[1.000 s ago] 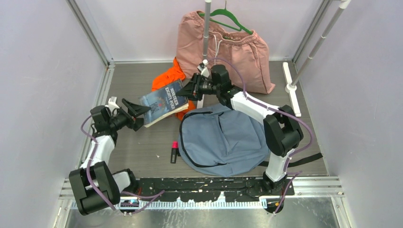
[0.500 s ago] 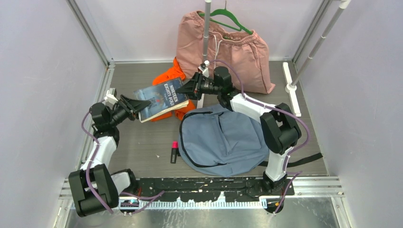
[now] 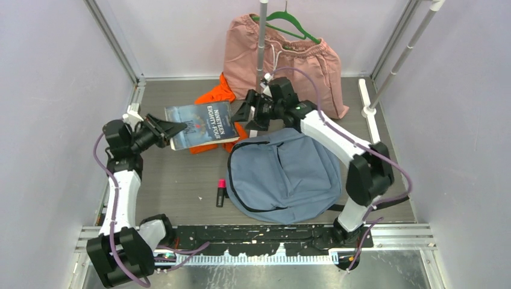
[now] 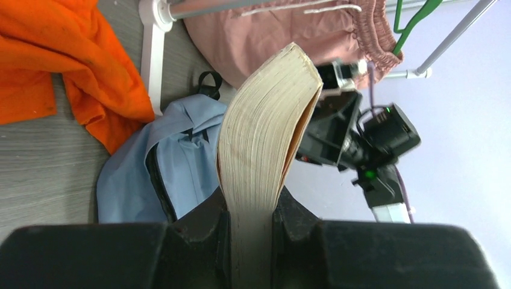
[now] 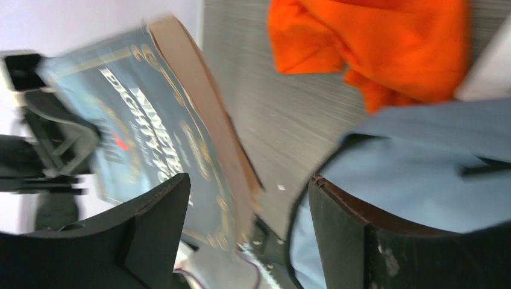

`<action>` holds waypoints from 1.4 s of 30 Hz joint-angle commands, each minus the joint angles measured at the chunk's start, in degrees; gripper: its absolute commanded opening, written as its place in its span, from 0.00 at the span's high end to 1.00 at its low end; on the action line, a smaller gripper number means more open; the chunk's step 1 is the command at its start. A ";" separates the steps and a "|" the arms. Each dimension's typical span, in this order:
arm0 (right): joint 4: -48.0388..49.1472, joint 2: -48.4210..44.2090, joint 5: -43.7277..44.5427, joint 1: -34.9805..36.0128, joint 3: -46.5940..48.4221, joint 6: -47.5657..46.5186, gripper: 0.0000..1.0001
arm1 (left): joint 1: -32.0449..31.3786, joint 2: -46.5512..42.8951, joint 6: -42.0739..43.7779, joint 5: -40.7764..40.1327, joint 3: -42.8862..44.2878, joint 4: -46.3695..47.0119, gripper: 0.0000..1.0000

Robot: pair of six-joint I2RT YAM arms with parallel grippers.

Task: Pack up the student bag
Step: Pick up the book from the center of the board, then place the book in the student bag.

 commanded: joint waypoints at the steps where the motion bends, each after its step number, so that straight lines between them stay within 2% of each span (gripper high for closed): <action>1: -19.36 -12.26 21.01 1.42 0.19 -16.45 0.22 | 4.21 -1.93 5.65 0.57 9.62 -13.16 1.00; 4: -20.68 -17.02 29.41 6.95 -4.49 -19.53 0.21 | 5.91 0.09 3.51 0.93 12.31 -13.95 1.00; 8: -24.31 -16.05 41.46 20.27 -4.24 -21.07 0.21 | 5.99 0.39 3.24 -3.08 14.73 -16.10 1.00; 11: -25.31 -11.58 43.60 26.44 -2.26 -19.69 0.22 | 5.99 -0.42 2.92 -5.11 14.61 -16.31 1.00; 15: -23.47 -6.53 43.67 29.98 -0.78 -18.16 0.24 | 6.03 -1.24 2.11 -4.85 13.72 -16.12 1.00; 23: -21.20 -1.44 43.88 30.52 -0.13 -18.22 0.33 | 6.04 -2.01 2.18 -3.49 13.76 -16.77 1.00; 26: -21.65 -1.75 45.16 30.49 -0.26 -18.24 0.54 | 6.03 -2.13 2.17 -3.09 13.85 -16.77 1.00; 30: -21.44 -5.40 48.52 29.95 -1.39 -19.27 0.98 | 6.03 -2.60 2.10 -2.62 13.93 -16.36 1.00; 37: -23.06 -17.79 48.48 22.02 -1.77 -22.40 0.99 | 5.73 -2.24 2.58 -1.05 14.50 -16.01 1.00; 42: -22.58 -28.32 46.25 15.90 -4.62 -25.05 0.99 | 1.35 -2.92 3.68 0.10 12.40 -16.13 1.00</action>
